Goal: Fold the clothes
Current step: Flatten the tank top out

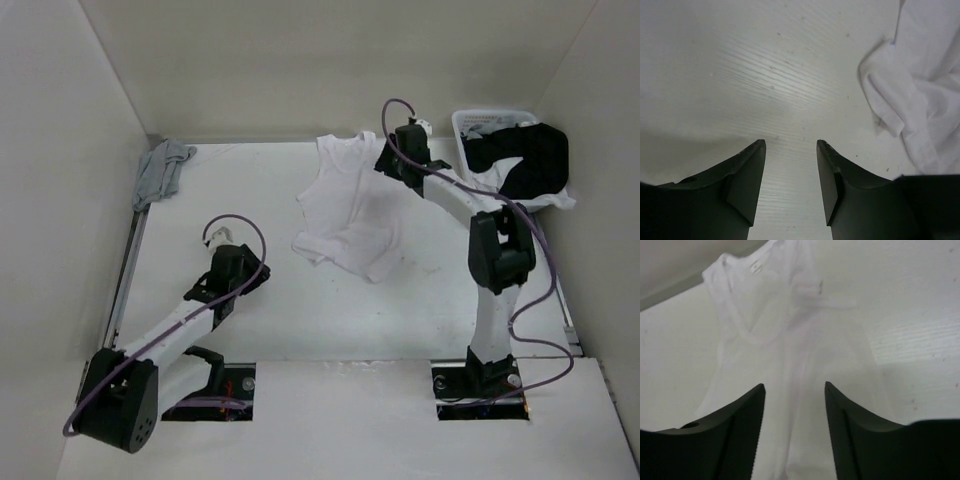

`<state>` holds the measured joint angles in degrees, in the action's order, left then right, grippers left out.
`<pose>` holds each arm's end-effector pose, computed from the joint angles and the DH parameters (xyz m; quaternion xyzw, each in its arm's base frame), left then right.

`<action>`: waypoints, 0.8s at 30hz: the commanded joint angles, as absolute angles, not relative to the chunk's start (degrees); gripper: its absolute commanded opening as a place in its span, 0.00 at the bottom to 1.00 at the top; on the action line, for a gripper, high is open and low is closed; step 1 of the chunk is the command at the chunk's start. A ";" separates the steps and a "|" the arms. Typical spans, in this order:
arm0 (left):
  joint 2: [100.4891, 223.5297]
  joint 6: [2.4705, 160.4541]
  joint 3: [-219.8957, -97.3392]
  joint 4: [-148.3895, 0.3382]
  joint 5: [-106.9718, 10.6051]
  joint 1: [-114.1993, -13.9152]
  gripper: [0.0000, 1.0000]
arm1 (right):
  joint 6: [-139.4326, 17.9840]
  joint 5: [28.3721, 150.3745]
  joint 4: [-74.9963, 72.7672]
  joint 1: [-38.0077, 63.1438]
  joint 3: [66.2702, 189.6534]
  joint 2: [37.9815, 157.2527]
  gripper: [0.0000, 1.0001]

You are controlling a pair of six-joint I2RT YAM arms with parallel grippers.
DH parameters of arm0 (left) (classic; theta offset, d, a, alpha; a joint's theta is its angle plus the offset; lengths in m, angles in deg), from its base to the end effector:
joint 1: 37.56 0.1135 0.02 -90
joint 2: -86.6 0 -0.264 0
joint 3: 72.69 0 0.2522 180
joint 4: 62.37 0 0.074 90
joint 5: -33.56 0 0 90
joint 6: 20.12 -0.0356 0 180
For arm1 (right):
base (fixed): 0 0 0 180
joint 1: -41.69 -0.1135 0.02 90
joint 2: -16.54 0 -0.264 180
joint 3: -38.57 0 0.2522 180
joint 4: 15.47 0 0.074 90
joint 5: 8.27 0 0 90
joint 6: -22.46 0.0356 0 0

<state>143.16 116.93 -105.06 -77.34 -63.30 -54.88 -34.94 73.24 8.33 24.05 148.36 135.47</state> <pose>0.1820 -0.0523 0.1614 -0.2561 0.8648 -0.1825 0.3914 0.4670 0.1430 0.2451 0.1491 0.8641 0.1433 0.4589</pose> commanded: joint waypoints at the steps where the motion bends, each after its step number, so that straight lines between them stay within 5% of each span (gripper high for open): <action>1: 147.49 117.43 -110.26 -69.20 -65.40 -59.99 0.44 | -37.31 71.81 2.88 17.41 136.58 124.23 0.52; 4: 154.17 116.91 -114.99 -65.25 -67.34 -64.66 0.43 | -35.91 71.28 -0.91 13.45 123.12 115.97 0.23; 7: 162.86 114.89 -120.79 -62.60 -68.84 -66.25 0.43 | -33.36 70.75 -2.23 9.50 112.74 109.81 0.09; 9: 167.44 114.18 -123.52 -61.63 -69.80 -66.17 0.43 | -32.30 70.14 -2.50 6.69 106.67 106.03 0.12; 13: 175.62 112.08 -127.92 -59.70 -71.21 -64.67 0.44 | -30.45 66.45 -1.80 1.85 97.17 98.91 0.44; 15: 178.87 111.37 -129.77 -59.52 -70.69 -64.14 0.44 | -30.36 65.30 0.12 0.00 95.05 97.23 0.53; 24: 186.44 110.31 -134.34 -58.29 -67.70 -64.14 0.48 | -31.06 63.45 4.26 -4.22 93.37 99.05 0.58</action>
